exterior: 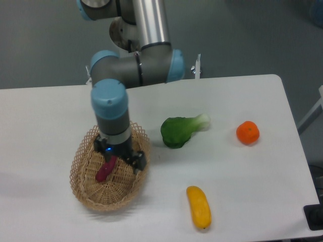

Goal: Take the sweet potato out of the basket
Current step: 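Lower the gripper onto the sweet potato and close on it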

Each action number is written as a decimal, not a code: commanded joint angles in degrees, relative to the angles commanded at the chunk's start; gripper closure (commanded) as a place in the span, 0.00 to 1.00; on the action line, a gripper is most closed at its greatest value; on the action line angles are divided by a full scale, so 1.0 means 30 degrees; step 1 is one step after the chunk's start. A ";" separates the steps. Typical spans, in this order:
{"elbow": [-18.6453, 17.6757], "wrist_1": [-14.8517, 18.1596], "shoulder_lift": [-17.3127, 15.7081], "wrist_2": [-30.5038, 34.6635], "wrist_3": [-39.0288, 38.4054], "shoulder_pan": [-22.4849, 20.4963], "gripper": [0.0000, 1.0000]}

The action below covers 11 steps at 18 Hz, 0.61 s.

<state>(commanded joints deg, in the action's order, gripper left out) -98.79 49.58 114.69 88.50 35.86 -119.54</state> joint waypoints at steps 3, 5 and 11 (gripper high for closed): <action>-0.0233 -0.0412 0.0238 0.0029 -0.0146 0.0732 0.00; -0.0322 -0.0442 0.0441 0.0030 -0.0147 0.0939 0.00; -0.0381 -0.0588 0.0910 0.0147 -0.0059 0.1028 0.00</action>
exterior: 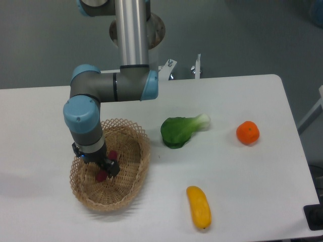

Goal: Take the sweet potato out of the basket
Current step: 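Lower the gripper onto the sweet potato and close on it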

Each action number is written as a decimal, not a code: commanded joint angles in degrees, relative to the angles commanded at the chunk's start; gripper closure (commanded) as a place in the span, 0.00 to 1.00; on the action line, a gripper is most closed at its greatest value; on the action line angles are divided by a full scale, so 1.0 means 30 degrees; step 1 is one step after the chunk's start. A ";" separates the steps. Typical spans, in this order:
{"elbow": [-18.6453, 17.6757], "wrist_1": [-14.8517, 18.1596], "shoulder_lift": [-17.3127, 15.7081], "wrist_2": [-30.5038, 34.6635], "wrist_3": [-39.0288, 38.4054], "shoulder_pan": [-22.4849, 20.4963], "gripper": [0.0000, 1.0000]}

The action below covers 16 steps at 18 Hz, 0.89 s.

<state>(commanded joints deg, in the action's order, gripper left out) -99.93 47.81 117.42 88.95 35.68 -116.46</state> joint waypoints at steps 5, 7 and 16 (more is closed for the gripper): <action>0.0000 -0.0351 0.0236 0.0029 0.0059 0.0000 0.00; 0.0000 -0.0410 0.0382 0.0029 0.0059 0.0000 0.00; 0.0029 -0.0996 0.0442 0.0820 0.0409 0.0000 0.59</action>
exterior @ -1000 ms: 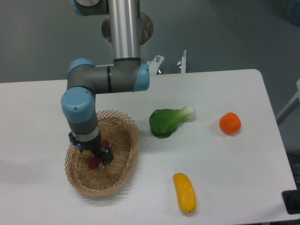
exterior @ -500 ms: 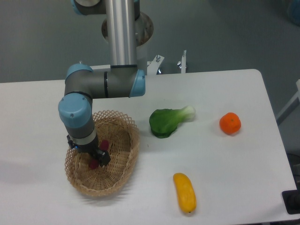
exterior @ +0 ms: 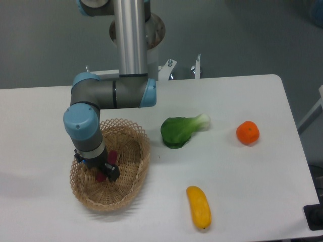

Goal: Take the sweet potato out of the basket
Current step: 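Lower the gripper onto the sweet potato and close on it, then lift the sweet potato out of the basket and carry it away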

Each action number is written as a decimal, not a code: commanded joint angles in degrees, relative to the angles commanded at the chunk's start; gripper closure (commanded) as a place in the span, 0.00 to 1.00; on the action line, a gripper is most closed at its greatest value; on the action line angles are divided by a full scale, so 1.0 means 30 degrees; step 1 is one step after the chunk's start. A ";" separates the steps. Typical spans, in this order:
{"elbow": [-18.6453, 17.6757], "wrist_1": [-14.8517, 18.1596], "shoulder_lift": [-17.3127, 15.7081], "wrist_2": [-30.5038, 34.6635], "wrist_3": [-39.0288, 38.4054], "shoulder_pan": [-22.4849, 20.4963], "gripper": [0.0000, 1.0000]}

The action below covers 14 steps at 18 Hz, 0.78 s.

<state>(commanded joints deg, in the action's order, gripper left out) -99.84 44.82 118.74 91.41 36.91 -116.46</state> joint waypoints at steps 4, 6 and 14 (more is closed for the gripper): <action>0.0088 -0.0029 -0.0117 0.0000 0.0236 0.0000 0.72; 0.0205 -0.0029 -0.0205 0.0000 0.0236 -0.0029 0.72; 0.0937 0.0351 -0.1668 -0.0029 0.2340 -0.1138 0.75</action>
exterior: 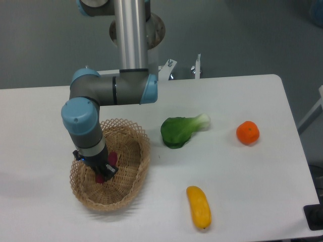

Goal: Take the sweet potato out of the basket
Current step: 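Lift the sweet potato out of the basket and carry it away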

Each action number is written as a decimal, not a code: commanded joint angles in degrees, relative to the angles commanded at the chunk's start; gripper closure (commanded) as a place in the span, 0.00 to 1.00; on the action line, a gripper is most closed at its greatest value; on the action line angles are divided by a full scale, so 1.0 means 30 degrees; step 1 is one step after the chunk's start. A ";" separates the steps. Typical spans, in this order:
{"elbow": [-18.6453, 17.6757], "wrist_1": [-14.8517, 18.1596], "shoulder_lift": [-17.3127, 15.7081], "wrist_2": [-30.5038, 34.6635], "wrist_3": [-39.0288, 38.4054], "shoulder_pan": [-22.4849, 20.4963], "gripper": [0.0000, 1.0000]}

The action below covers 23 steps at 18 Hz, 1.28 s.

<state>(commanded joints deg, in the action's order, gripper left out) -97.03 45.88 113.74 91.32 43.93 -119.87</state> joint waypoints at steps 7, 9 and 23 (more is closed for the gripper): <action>0.1667 0.0612 -0.1379 -0.0234 0.2285 -0.4041 0.75; 0.2603 0.1578 -0.1409 -0.0322 0.3717 -0.5389 0.75; 0.5392 0.4776 -0.1116 -0.1231 1.2130 -1.1986 0.75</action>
<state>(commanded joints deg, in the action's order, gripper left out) -80.86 60.21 110.39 87.63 80.32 -155.83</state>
